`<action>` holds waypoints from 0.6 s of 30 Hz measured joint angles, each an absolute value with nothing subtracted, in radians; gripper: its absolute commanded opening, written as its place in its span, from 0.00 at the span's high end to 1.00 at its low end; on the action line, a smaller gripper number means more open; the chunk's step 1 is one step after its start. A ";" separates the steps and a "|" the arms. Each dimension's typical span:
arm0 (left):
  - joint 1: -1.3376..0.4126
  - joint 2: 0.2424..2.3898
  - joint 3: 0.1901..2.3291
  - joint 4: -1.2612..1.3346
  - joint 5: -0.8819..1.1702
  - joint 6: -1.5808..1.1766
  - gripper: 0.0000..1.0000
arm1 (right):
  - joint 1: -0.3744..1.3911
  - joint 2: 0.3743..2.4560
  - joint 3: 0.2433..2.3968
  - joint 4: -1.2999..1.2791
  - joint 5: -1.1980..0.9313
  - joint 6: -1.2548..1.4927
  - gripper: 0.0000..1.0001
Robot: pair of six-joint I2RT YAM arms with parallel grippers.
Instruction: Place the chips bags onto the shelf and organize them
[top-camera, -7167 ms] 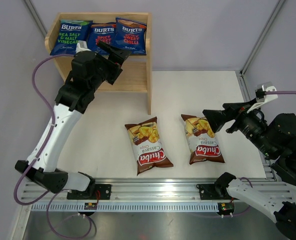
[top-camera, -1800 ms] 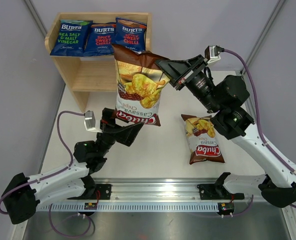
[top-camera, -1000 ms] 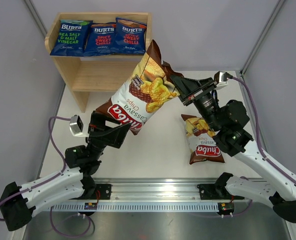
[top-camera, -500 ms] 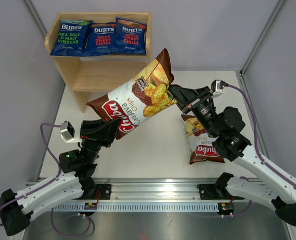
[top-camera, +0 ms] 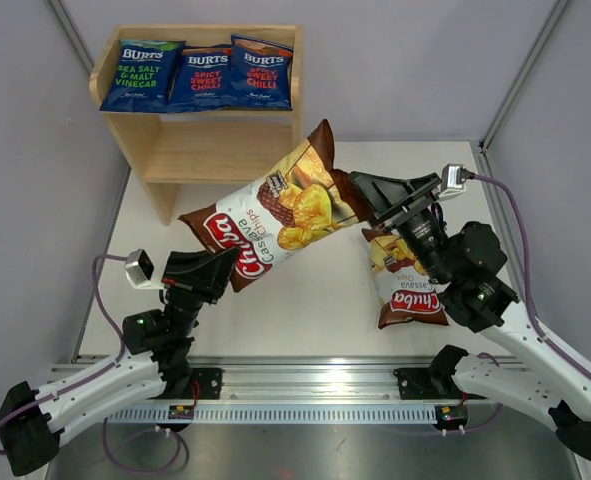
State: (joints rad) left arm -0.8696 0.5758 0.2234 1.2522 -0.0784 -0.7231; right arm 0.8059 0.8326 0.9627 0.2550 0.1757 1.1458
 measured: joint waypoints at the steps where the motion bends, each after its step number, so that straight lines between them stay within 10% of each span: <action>1: -0.871 0.572 0.207 1.253 -0.078 -0.739 1.00 | 0.806 0.823 0.963 0.241 0.185 1.132 0.01; 18: -0.871 0.007 0.054 0.521 -0.430 -0.949 1.00 | 0.806 0.422 0.870 -0.059 0.441 0.865 0.01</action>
